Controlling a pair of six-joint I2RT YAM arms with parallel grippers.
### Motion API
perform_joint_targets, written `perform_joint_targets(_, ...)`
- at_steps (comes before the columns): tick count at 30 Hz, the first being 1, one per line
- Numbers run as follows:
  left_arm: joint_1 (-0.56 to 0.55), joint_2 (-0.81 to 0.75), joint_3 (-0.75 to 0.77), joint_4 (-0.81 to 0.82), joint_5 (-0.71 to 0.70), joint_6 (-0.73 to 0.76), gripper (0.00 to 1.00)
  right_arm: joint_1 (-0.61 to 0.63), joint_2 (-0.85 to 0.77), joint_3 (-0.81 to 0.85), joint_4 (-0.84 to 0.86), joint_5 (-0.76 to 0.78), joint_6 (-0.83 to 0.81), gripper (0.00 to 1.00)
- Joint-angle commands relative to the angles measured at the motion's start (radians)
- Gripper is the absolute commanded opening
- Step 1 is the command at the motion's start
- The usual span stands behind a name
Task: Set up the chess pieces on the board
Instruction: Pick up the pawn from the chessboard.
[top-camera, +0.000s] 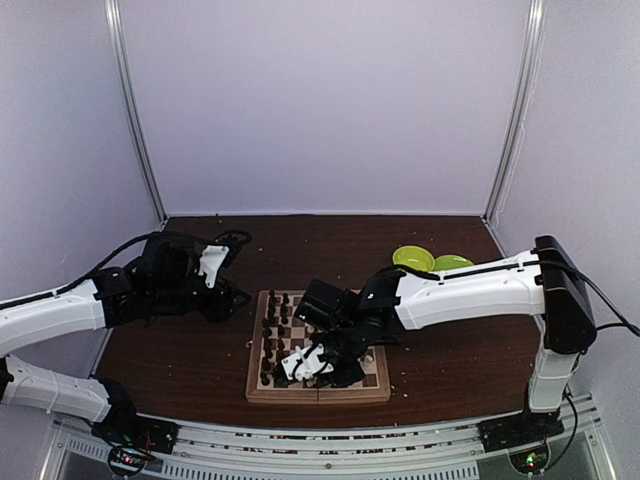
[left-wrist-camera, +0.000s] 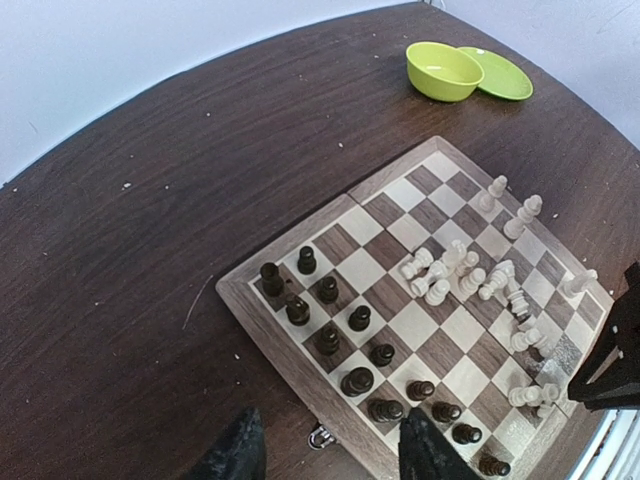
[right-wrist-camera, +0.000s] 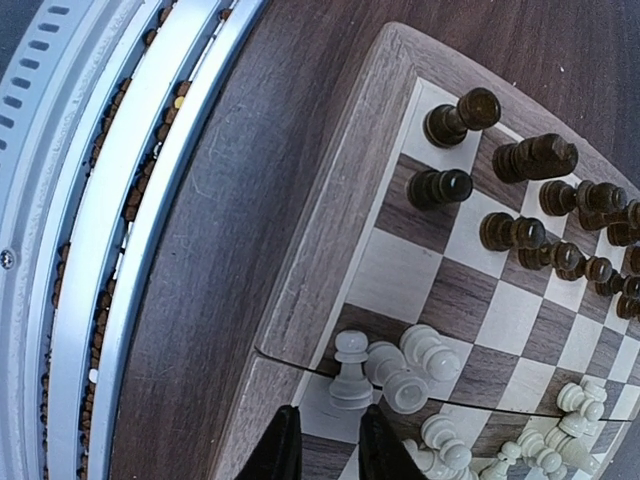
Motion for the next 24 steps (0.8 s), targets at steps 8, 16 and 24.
perform_joint_targets(8,-0.001,-0.007,-0.018,0.064,0.000,-0.010,0.47,0.004,0.024,0.039,-0.018,-0.005,-0.011,0.20)
perform_joint_targets(16,-0.001,0.008,-0.023,0.071,0.006,-0.010,0.47,0.004,0.047,0.038,-0.001,0.025,-0.005,0.20)
perform_joint_targets(24,-0.001,0.018,-0.025,0.078,0.014,-0.008,0.47,0.005,0.070,0.033,0.020,0.063,0.009,0.21)
